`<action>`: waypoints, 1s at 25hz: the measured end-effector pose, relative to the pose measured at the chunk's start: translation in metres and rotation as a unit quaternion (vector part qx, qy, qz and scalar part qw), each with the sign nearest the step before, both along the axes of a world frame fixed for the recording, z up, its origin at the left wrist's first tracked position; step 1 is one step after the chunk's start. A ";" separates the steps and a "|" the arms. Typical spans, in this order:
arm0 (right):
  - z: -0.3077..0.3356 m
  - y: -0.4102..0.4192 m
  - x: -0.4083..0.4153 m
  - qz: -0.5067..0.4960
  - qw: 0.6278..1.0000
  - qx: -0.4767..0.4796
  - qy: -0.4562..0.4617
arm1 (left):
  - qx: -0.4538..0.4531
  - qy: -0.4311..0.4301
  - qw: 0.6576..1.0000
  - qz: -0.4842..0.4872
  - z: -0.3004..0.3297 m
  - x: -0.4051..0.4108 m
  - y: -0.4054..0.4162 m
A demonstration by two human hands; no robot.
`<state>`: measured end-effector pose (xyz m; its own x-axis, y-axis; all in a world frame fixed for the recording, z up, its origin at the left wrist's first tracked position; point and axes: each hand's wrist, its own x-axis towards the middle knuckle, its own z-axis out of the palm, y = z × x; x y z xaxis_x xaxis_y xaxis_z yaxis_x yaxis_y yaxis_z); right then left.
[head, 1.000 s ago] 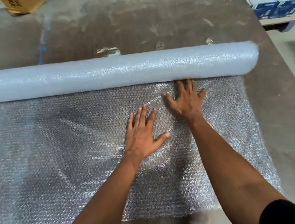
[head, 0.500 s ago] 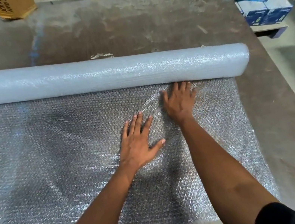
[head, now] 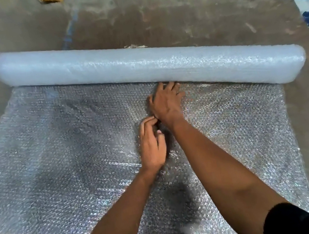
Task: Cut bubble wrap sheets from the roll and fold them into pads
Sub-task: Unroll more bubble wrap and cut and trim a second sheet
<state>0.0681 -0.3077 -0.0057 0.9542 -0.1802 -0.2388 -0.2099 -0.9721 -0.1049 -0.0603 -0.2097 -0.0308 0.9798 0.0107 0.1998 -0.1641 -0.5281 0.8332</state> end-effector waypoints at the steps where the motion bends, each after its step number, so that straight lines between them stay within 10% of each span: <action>1: 0.001 0.011 0.001 0.015 1.000 0.001 -0.007 | -0.015 -0.019 0.999 0.040 0.002 0.000 0.003; 5: 0.000 0.051 0.007 0.075 0.997 0.011 -0.034 | -0.027 -0.029 0.994 0.102 0.005 0.012 0.044; 13: -0.008 0.142 0.032 0.028 0.997 0.028 -0.066 | 0.324 0.076 0.942 -0.042 0.011 0.094 0.207; 25: -0.020 0.319 0.098 -0.009 0.996 0.017 -0.089 | 0.380 0.053 0.920 -0.084 0.013 0.211 0.378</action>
